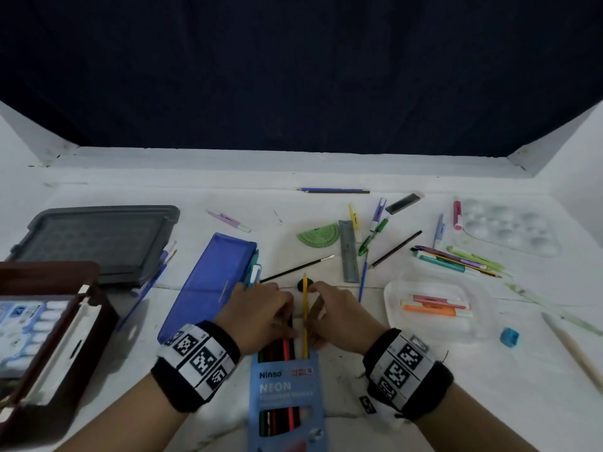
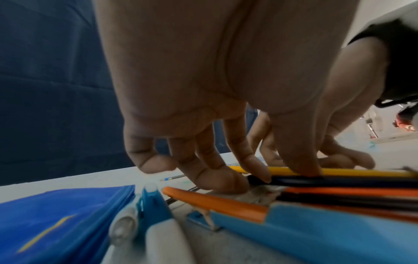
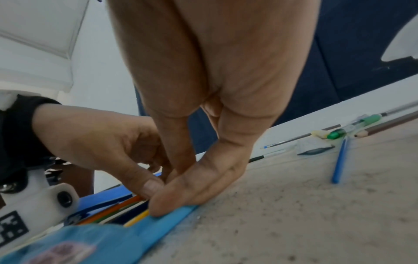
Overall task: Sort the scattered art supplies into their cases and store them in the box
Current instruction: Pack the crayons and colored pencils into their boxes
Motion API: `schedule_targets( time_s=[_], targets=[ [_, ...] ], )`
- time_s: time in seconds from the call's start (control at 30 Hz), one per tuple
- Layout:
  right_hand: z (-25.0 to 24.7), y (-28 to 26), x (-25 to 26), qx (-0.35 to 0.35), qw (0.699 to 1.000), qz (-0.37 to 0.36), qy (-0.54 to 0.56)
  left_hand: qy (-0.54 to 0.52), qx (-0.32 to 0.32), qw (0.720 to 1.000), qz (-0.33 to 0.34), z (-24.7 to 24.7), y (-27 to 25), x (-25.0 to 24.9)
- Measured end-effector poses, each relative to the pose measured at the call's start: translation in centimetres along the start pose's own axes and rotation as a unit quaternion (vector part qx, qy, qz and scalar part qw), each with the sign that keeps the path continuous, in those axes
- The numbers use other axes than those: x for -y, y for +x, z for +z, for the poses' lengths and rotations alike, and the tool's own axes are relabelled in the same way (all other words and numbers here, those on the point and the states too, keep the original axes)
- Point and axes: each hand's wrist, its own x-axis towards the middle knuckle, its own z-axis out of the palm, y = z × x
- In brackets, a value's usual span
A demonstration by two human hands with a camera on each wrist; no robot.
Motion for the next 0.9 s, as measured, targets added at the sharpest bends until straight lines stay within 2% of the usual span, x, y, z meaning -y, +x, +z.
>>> schedule_targets(
  time_s=[0.1, 0.2, 0.3, 0.57, 0.63, 0.8, 0.9],
  targets=[
    [0.1, -0.2, 0.3, -0.015, 0.996, -0.059, -0.063, 0.008, -0.015, 1.0, -0.016, 0.0, -0.9, -0.2],
    [0.9, 0.1, 0.1, -0.019, 0.978, -0.114, -0.173, 0.036, -0.027, 0.999, -0.013, 0.1, -1.8, -0.6],
    [1.3, 0.3, 0.0, 0.007, 0.96, -0.103, -0.26, 0.034, -0.031, 0.999, -0.012, 0.1, -2.4, -0.9],
    [1.7, -0.8, 0.3, 0.046, 0.94, -0.113, -0.318, 0.021, 0.067, 0.997, 0.019, 0.2, -3.6, -0.4],
    [1.9, -1.4, 0.3, 0.046, 0.931, -0.111, -0.344, 0.019, 0.066, 0.997, 0.028, 0.2, -3.6, -0.2],
    [1.2, -2.8, 1.2, 0.039, 0.932, -0.129, -0.337, 0.005, 0.03, 0.998, 0.047, 0.8, -3.2, 0.4],
    [1.2, -3.0, 1.4, 0.031, 0.924, -0.143, -0.352, 0.01, 0.043, 0.999, 0.032, 1.0, -2.9, 0.7]
  ],
)
